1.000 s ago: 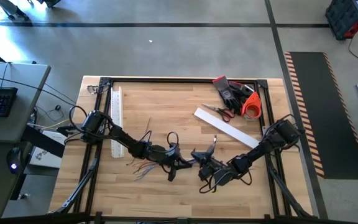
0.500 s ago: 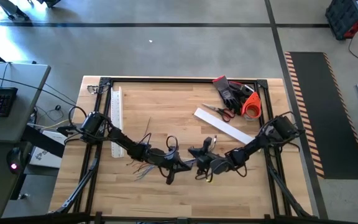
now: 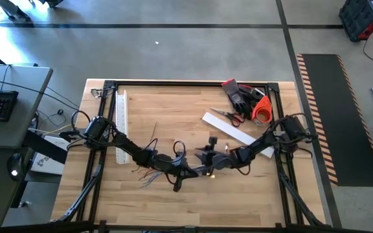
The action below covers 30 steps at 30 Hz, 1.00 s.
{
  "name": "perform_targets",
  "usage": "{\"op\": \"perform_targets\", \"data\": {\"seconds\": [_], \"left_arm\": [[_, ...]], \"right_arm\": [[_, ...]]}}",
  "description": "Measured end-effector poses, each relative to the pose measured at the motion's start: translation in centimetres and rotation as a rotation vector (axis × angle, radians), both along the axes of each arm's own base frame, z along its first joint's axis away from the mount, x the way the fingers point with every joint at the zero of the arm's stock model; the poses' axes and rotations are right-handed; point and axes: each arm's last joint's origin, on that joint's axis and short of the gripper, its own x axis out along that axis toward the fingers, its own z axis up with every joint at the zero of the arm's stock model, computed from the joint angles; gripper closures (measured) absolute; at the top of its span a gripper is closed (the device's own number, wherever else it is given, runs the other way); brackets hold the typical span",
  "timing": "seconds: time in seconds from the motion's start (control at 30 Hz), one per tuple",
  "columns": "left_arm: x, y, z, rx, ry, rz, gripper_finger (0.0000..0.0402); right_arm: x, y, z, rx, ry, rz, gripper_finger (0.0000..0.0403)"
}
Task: Ziptie cables
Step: Wrap the zip tie on the cable
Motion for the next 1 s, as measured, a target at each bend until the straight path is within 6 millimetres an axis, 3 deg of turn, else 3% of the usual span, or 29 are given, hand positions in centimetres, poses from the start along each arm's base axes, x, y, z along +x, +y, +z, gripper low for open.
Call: {"op": "perform_targets", "data": {"seconds": [0.13, 0.33, 0.43, 0.57, 0.67, 0.77, 1.0], "left_arm": [[0.0, 0.0, 0.0, 0.0, 0.0, 0.001, 0.0402], [0.0, 0.0, -0.1, 0.002, 0.006, 0.002, 0.0402], [0.0, 0.0, -0.1, 0.003, 0.006, 0.003, 0.0402], [0.0, 0.0, -0.1, 0.005, 0.006, 0.01, 0.0402], [-0.1, -0.1, -0.1, 0.008, 0.005, 0.015, 0.0402], [-0.1, -0.1, -0.1, 0.009, 0.005, 0.014, 0.0402], [-0.1, -0.1, 0.0, 0.024, 0.001, 0.011, 0.0402]], "right_arm": [[0.1, -0.9, 0.6, 0.003, 0.016, -0.018, 0.0255], [-0.8, -1.3, 4.7, 0.022, -0.001, -0.03, 0.0217], [-2.0, -1.6, 6.8, 0.099, -0.001, -0.075, 0.0208], [-4.3, -2.2, 7.9, 0.243, 0.084, -0.201, 0.0206], [-5.7, -2.6, 7.5, 0.336, 0.143, -0.315, 0.0205], [-6.9, -2.7, 5.8, 0.448, 0.143, -0.371, 0.0205], [-8.3, -4.0, 2.3, 0.718, 0.006, -0.375, 0.0205]]}}
